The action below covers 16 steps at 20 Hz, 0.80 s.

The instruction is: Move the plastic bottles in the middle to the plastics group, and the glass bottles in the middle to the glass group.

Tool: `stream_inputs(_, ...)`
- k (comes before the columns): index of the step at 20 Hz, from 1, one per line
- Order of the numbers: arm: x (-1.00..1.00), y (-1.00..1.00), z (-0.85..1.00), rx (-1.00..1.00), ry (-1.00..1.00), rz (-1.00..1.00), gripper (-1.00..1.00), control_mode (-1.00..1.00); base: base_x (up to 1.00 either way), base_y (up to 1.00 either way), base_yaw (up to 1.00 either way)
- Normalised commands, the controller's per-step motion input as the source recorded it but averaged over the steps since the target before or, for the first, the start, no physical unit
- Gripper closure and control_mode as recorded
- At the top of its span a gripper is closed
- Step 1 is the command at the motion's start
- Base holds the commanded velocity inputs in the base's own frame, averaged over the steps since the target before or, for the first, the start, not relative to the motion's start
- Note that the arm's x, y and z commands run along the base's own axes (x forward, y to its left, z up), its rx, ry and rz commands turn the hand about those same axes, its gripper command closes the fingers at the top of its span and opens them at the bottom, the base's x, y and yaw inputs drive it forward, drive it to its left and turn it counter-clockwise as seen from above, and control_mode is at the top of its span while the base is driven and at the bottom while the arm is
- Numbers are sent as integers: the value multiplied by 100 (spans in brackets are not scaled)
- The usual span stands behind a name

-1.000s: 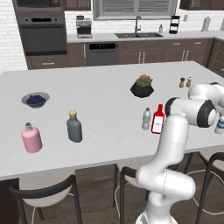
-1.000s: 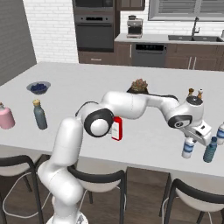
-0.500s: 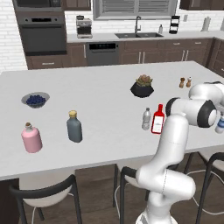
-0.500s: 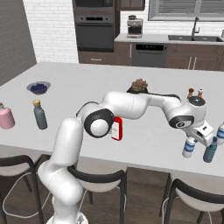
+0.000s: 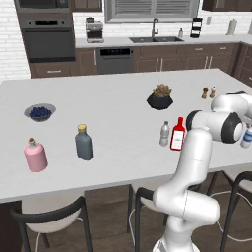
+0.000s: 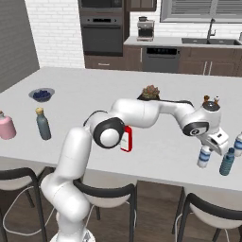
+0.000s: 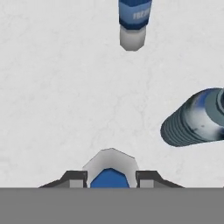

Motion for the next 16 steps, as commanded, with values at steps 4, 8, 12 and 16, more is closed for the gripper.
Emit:
stream_inputs(4, 29, 0, 0, 0, 0, -6, 100, -100, 0, 0, 0)
stream_inputs(8, 35, 0, 2, 0, 0, -6, 100, -100, 0, 0, 0)
stream_inputs(12, 20, -4, 6, 0, 0, -7, 100, -100, 0, 0, 0)
stream_inputs(16, 0, -25, 8, 4, 0, -5, 100, -100, 0, 0, 0)
